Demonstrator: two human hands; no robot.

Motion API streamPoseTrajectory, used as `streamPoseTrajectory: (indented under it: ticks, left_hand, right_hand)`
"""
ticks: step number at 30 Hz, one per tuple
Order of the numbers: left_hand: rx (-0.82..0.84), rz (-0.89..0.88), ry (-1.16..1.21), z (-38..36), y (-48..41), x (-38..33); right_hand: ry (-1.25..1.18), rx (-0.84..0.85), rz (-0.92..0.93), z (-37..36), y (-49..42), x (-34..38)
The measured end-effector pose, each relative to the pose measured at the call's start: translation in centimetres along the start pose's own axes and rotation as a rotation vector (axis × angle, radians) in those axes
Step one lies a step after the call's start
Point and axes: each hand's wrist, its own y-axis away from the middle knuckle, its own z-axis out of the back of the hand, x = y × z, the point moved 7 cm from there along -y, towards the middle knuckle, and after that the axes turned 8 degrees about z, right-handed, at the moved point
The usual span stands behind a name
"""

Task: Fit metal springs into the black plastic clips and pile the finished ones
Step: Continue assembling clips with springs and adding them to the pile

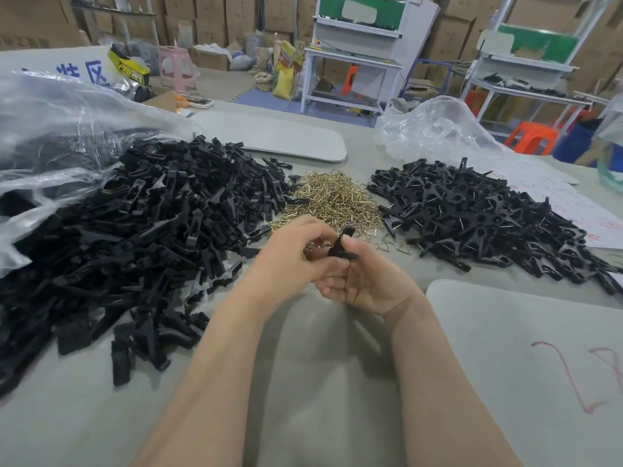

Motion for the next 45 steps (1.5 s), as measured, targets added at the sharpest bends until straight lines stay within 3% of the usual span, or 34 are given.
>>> streamPoseTrajectory:
  ticks: [10, 15, 17, 18, 20, 22, 24, 27, 30, 33, 36, 39, 42, 45]
  left_hand:
    - [-0.038, 0.073, 0.066, 0.1, -0.2, 1.3]
    - [-0.006, 0.175, -0.17, -1.0, -0.5, 2.6]
    - [0.025, 0.192, -0.186, -1.7, -0.5, 2.7]
    - [-0.006, 0.207, -0.19, -1.5, -0.5, 2.7]
    - [-0.18, 0.268, -0.129, 0.2, -0.5, 3.0]
    - [-0.432, 0.338, 0.068, 2.6, -0.2, 3.7]
    - [-0.649, 0.393, 0.294, 4.3, 0.5, 4.7]
    - [-0.861, 0.453, 0.603, 5.4, 1.5, 6.3]
    - [-1.02, 0.476, 0.777, 6.3, 2.3, 7.3]
    - [-1.101, 0.481, 0.832, 6.7, 2.7, 7.6]
    - [-1.119, 0.475, 0.826, 7.0, 3.0, 7.5]
    - [-1.1, 0.479, 0.816, 6.7, 2.9, 7.2]
    - [-1.07, 0.454, 0.784, 6.6, 2.7, 7.0]
    - [-0.981, 0.44, 0.687, 6.2, 2.0, 6.8]
  right_hand:
    - [0.099, -0.118, 0.025, 0.3, -0.7, 0.1]
    - [0.54, -0.288, 0.142, 1.3, 0.0, 2.5]
    - [0.687, -0.44, 0.223, 1.9, 0.0, 3.6]
    - [0.655, -0.579, 0.322, 2.6, 0.3, 4.8]
    - [0.273, -0.847, 0.604, 4.4, 2.0, 7.8]
    - [-0.127, -0.885, 0.738, 5.9, 2.7, 9.2]
    - [0.048, -0.916, 0.623, 6.0, 2.3, 9.1]
    - [0.727, -0.801, 0.483, 2.1, 0.1, 7.2]
    - [1.288, -0.397, 0.467, -4.1, -4.8, 4.4]
    - [1.646, -0.089, 0.222, -7.6, -8.4, 0.5]
    - [1.777, -0.129, 0.165, -8.1, -8.9, -0.5]
    - [1.835, -0.282, 0.328, -8.2, -7.9, 0.2]
    - [1.81, -0.308, 0.444, -8.1, -7.0, 0.4]
    - [1.494, -0.387, 0.537, -6.5, -5.6, 2.1]
